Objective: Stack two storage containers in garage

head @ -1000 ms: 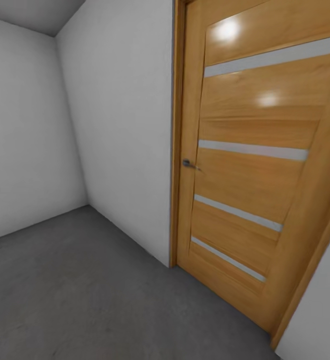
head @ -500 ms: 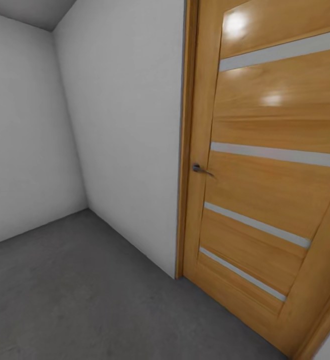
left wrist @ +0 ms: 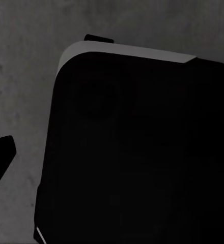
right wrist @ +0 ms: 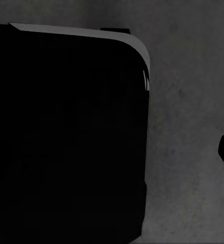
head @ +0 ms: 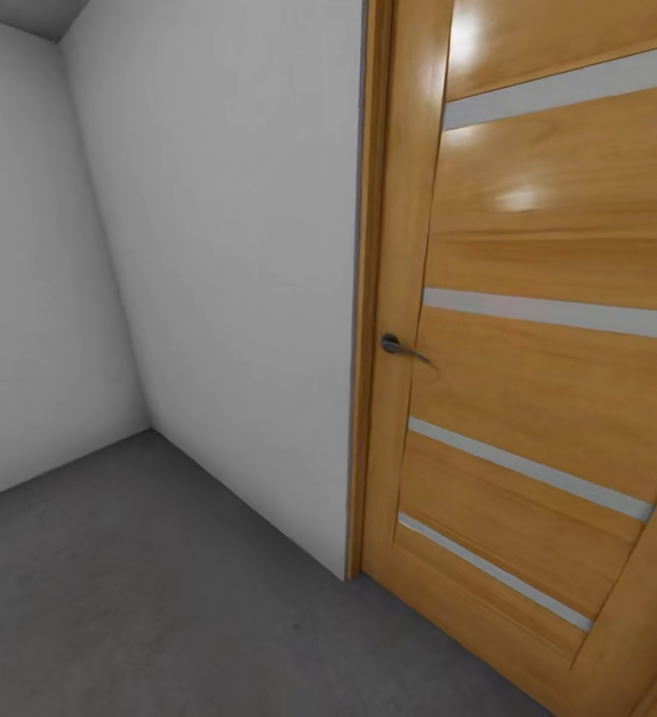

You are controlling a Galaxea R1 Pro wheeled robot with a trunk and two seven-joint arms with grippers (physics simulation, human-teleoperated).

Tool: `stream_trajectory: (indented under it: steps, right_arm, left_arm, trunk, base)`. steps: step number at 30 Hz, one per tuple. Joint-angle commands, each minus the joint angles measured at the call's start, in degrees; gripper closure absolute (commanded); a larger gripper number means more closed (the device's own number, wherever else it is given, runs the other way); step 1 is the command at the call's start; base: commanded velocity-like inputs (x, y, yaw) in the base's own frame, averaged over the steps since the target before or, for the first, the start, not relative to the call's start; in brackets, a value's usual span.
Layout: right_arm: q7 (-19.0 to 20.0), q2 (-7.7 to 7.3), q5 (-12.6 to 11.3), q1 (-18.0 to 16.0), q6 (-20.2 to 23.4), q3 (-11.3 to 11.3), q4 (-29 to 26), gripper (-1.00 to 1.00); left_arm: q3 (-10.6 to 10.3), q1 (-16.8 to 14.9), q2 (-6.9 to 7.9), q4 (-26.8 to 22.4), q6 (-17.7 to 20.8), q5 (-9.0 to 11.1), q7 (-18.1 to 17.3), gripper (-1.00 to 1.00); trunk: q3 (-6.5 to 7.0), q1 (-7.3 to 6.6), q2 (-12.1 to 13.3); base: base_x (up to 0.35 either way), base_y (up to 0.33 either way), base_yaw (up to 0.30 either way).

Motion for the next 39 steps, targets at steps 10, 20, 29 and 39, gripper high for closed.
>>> stream_trajectory:
  steps: [10,20,29,39]
  right_arm:
    - [-0.05,0.0,0.07,-0.02,-0.21,0.03,0.03,-1.0]
    - [-0.05,0.0,0.07,-0.02,-0.21,0.03,0.03,-1.0]
    - [-0.05,0.0,0.07,-0.02,-0.18,0.03,0.03,-1.0]
    - [0.04,0.0,0.07,-0.02,-0.13,0.03,0.03,-1.0]
  left_arm:
    - [0.19,0.02,0.01,-0.03,-0.3,0.27,0.0,-1.0]
    - [0.16,0.01,0.09,-0.03,-0.31,1.52,0.0,-1.0]
    - [0.15,0.01,0.1,-0.03,-0.39,4.06,-0.01,-1.0]
    - [0.14,0.02,0.02,-0.03,-0.47,4.14,0.0,-1.0]
  trunk:
    - [-0.04,0.04,-0.02]
    - [-0.04,0.04,-0.02]
    - [-0.04,0.04,-0.02]
    - [-0.04,0.04,-0.02]
  base:
    - [0.195,0.057,-0.249]
    - [0.005,0.001,-0.251]
    - [0.0,0.0,-0.26]
    - [0.0,0.0,-0.288]
